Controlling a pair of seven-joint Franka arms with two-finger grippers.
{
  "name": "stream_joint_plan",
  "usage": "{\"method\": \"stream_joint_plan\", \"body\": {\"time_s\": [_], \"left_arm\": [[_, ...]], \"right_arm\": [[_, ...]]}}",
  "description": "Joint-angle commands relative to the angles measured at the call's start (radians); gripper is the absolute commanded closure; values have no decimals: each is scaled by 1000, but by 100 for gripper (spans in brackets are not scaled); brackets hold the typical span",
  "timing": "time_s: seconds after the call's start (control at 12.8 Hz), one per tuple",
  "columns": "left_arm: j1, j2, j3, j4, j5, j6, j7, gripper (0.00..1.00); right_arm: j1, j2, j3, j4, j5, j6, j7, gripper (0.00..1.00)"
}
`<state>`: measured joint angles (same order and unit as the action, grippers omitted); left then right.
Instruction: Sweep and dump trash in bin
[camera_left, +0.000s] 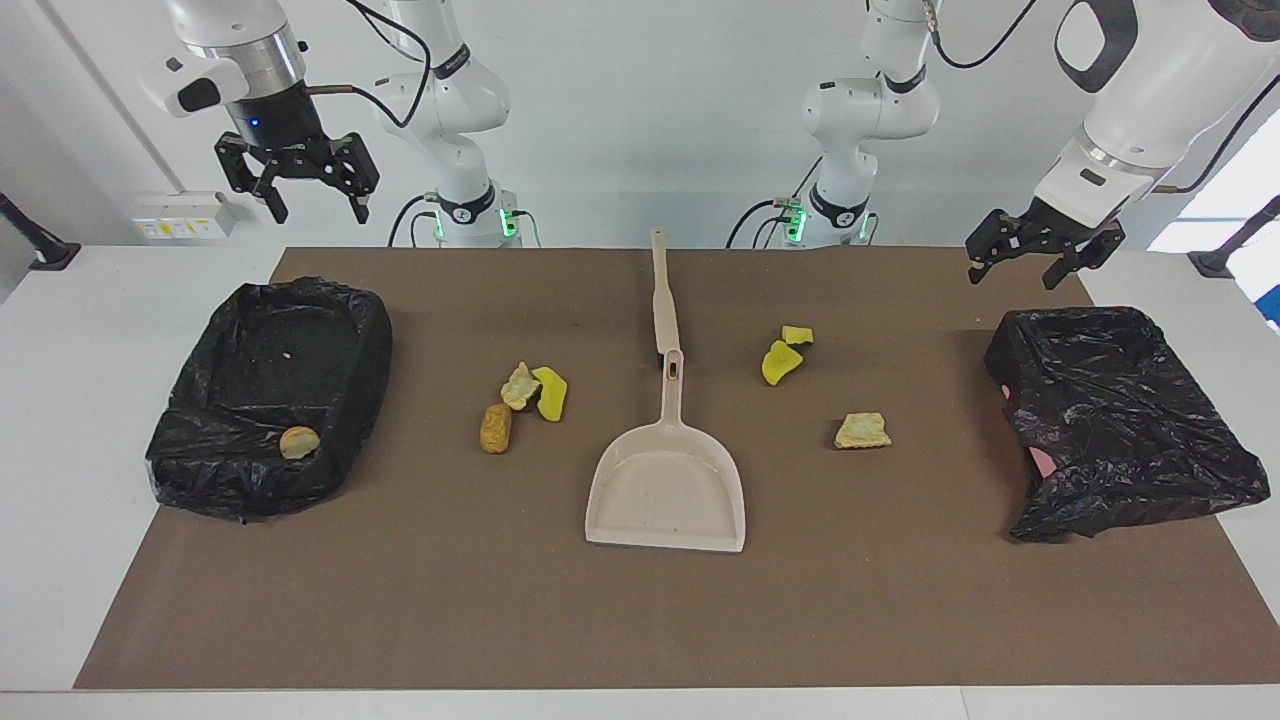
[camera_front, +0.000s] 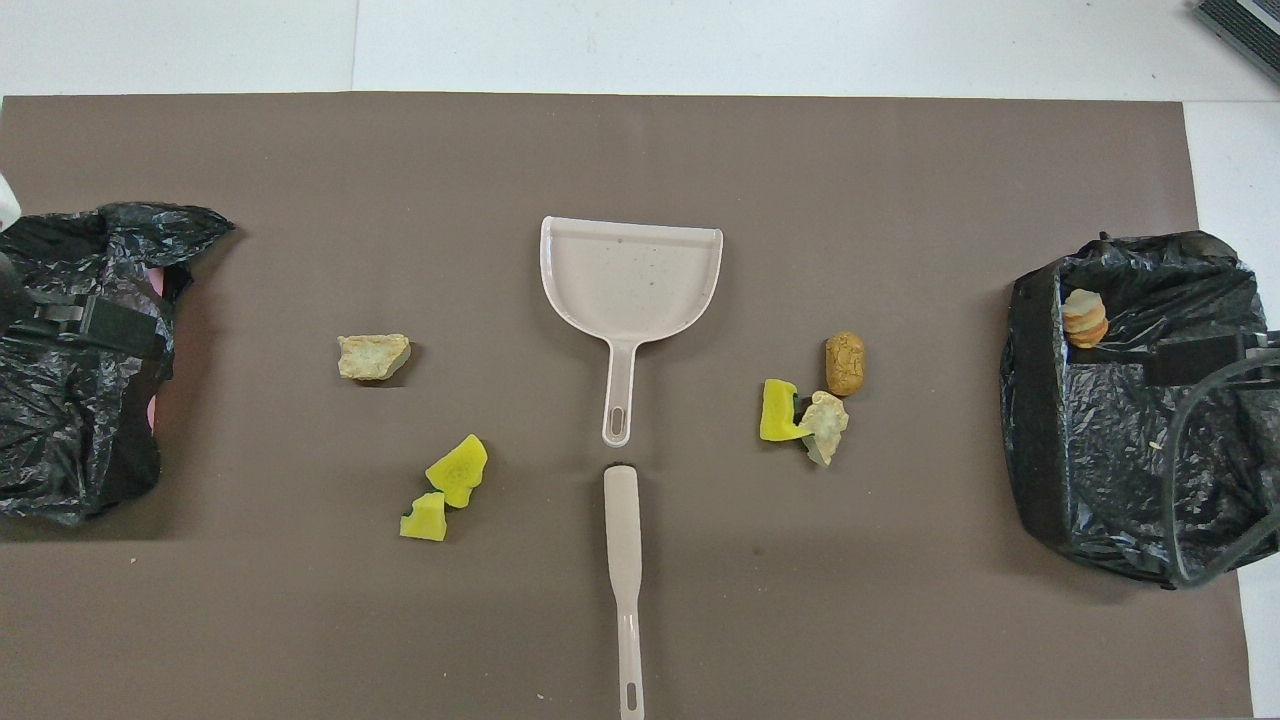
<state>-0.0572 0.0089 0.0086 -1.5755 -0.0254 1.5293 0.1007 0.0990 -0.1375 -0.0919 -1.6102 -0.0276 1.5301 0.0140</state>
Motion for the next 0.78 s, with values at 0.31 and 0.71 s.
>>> {"method": "stream_joint_plan", "body": {"time_s": [0.31, 0.71], "left_arm": [[-15, -46, -7, -57, -22, 2, 11, 0], [-99, -72, -7, -124, -27, 34, -9, 0]], "right_arm": [[-10, -21, -3, -17, 23, -16, -28, 0], [-10, -21, -3, -19, 23, -16, -28, 0]]}}
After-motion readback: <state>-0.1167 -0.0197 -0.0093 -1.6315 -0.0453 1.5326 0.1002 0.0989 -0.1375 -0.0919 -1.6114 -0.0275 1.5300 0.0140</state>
